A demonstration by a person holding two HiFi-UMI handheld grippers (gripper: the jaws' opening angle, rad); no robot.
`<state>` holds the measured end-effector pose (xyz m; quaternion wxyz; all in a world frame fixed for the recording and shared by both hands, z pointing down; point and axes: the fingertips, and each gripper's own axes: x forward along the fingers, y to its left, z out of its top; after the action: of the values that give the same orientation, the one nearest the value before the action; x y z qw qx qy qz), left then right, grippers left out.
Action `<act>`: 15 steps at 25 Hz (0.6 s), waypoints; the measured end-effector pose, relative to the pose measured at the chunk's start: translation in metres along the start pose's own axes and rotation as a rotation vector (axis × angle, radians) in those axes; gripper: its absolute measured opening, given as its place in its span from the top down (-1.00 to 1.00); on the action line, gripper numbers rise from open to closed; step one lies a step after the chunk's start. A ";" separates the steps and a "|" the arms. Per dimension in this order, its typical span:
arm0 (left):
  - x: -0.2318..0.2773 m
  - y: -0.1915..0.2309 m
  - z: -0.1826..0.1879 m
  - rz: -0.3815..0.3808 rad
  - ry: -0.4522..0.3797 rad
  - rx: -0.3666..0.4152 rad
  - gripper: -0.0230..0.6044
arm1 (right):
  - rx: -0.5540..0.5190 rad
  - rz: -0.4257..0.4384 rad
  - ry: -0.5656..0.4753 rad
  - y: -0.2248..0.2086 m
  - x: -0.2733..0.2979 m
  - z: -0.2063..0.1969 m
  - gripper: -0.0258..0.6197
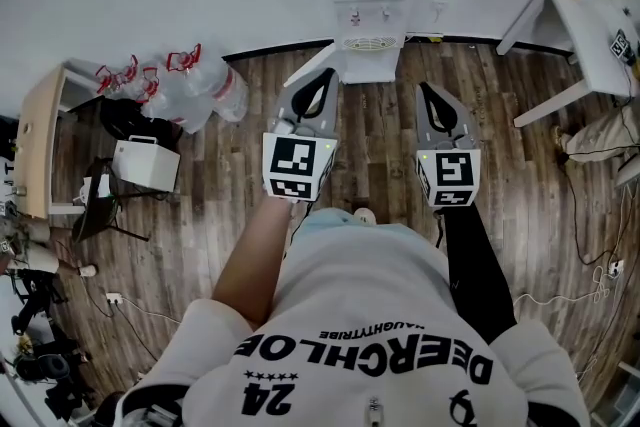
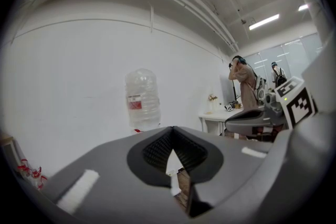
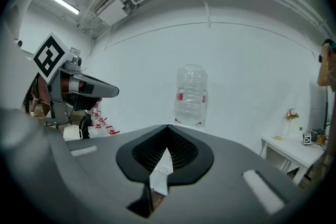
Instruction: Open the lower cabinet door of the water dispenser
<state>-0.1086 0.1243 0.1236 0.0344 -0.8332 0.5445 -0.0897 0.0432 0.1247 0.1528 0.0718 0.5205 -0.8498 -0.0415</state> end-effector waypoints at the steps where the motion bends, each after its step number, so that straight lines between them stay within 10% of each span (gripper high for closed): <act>1: -0.001 0.000 0.002 -0.002 -0.003 -0.002 0.75 | 0.001 0.002 0.002 0.001 -0.001 -0.001 0.91; 15: -0.013 0.013 -0.001 0.024 -0.006 0.005 0.75 | -0.020 0.007 -0.013 0.007 -0.003 0.007 0.91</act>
<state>-0.1253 0.1306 0.1211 0.0392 -0.8268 0.5542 -0.0881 0.0376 0.1300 0.1469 0.0716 0.5165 -0.8516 -0.0530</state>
